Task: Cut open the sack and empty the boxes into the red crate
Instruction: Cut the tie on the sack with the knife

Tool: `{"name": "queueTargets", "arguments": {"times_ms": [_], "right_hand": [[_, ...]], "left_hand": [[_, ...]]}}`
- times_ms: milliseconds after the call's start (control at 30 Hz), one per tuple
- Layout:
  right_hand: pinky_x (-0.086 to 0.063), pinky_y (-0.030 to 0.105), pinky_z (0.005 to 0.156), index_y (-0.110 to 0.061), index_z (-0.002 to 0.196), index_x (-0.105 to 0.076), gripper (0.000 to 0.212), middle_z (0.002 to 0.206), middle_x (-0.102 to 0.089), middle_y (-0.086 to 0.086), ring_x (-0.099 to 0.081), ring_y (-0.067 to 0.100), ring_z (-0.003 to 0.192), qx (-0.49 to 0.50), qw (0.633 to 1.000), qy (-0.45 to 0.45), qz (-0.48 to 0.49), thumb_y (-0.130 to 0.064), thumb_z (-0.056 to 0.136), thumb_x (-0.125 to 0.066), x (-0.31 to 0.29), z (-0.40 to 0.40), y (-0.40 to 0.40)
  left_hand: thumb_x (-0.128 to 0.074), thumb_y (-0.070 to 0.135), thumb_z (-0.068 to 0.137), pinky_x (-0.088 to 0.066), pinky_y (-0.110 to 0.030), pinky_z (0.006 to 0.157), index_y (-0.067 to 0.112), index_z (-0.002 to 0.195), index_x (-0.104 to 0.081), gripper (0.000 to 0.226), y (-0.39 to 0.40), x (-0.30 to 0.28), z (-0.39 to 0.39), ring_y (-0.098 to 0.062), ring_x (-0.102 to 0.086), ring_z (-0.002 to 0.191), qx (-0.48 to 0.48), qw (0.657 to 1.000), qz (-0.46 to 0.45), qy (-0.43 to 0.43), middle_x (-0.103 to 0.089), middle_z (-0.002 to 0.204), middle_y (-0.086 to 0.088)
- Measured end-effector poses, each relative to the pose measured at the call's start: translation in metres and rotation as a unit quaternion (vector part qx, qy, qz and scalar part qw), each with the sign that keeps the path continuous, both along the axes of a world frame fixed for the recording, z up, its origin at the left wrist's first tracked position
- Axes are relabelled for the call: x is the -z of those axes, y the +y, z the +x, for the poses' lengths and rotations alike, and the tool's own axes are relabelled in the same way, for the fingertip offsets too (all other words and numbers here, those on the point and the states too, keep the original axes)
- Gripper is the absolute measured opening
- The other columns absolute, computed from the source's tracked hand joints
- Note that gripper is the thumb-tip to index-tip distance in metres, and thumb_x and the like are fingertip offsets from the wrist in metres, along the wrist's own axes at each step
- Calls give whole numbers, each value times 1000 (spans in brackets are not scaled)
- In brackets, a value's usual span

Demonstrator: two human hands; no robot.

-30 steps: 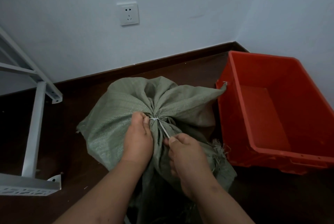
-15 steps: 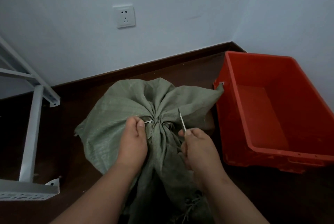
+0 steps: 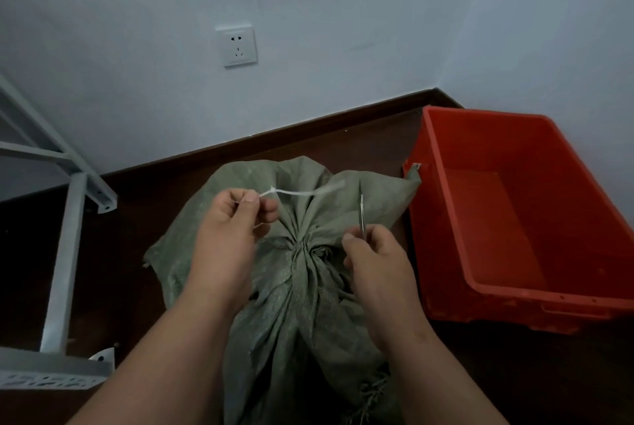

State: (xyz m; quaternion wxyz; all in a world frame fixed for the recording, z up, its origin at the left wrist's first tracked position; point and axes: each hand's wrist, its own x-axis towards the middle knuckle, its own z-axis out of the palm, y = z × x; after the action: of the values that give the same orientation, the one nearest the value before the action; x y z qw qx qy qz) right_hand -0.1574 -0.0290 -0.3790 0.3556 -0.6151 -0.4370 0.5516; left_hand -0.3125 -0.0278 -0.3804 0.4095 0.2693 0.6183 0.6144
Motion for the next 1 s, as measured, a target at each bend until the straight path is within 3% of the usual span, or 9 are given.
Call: {"name": "queueTargets", "arguments": {"times_ms": [133, 267, 367, 467, 533, 633, 800, 900, 1000], "right_hand": [[-40, 23, 53, -37, 100, -60, 13, 79, -67, -4, -49, 2, 53, 16, 997, 70, 13, -29, 90, -59, -7, 2, 2], [-33, 20, 40, -23, 87, -65, 5, 76, -68, 3, -43, 2, 38, 60, 982, 178, -9, -23, 90, -61, -13, 9, 4], [-39, 20, 47, -26, 70, -68, 20, 77, -71, 5, -51, 2, 48, 73, 991, 108, 15, -24, 90, -61, -14, 23, 5], [-44, 20, 53, -22, 75, -66, 16, 79, -72, 4, -58, 2, 55, 77, 996, 21, 35, -25, 90, -60, -19, 50, 4], [-47, 18, 57, -20, 75, -65, 16, 78, -71, 4, -61, 2, 63, 90, 993, -54, 51, -25, 90, -60, -21, 75, 0], [-43, 14, 50, -18, 74, -66, 18, 68, -69, -2, -56, -1, 55, 146, 977, -147, 48, -23, 90, -59, -22, 122, -17], [-53, 36, 76, -14, 86, -69, 17, 84, -71, 5, -65, 22, 82, 161, 934, -311, -70, -26, 90, -57, -18, 200, -71], [-53, 38, 81, -17, 90, -66, 12, 90, -71, 7, -65, 28, 89, 161, 900, -381, -135, -25, 87, -58, -14, 238, -113], [-51, 35, 79, -14, 97, -63, 14, 97, -70, 9, -64, 31, 94, 155, 866, -427, -209, -22, 87, -57, -6, 271, -157]], "left_hand": [[-52, 15, 96, -52, -36, 84, 17, 78, -62, 21, -2, -6, 13, -16, -64, 78, 82, 996, -13, -27, -70, 77, -1], [-59, 18, 92, -53, -32, 79, 16, 79, -67, 15, -9, 0, 32, -12, -64, 76, 202, 976, -54, 59, -69, 78, -2], [-62, 17, 90, -50, -28, 71, 15, 78, -68, 14, -11, 3, 52, -10, -60, 70, 269, 954, -65, 116, -66, 72, 0], [-63, 11, 89, -48, -28, 68, 15, 77, -69, 15, -8, 3, 77, -11, -58, 66, 332, 932, -69, 125, -65, 69, -3], [-64, 10, 89, -49, -17, 65, 18, 81, -72, 14, -5, 3, 96, -4, -60, 63, 384, 907, -84, 154, -68, 69, 3], [-64, 19, 89, -50, -15, 70, 26, 91, -74, 12, -6, 4, 128, 1, -65, 73, 443, 866, -93, 212, -73, 82, 3], [-61, 22, 92, -41, -16, 63, 28, 94, -70, 12, -22, 6, 195, -2, -61, 73, 547, 793, -82, 255, -67, 80, 10], [-60, 22, 91, -49, -21, 70, 28, 95, -70, 12, -41, 8, 238, -11, -65, 83, 611, 740, -76, 269, -69, 86, 7], [-59, 27, 92, -49, -25, 82, 32, 95, -67, 10, -62, 9, 276, -8, -63, 90, 674, 683, -77, 270, -65, 89, 12]]}}
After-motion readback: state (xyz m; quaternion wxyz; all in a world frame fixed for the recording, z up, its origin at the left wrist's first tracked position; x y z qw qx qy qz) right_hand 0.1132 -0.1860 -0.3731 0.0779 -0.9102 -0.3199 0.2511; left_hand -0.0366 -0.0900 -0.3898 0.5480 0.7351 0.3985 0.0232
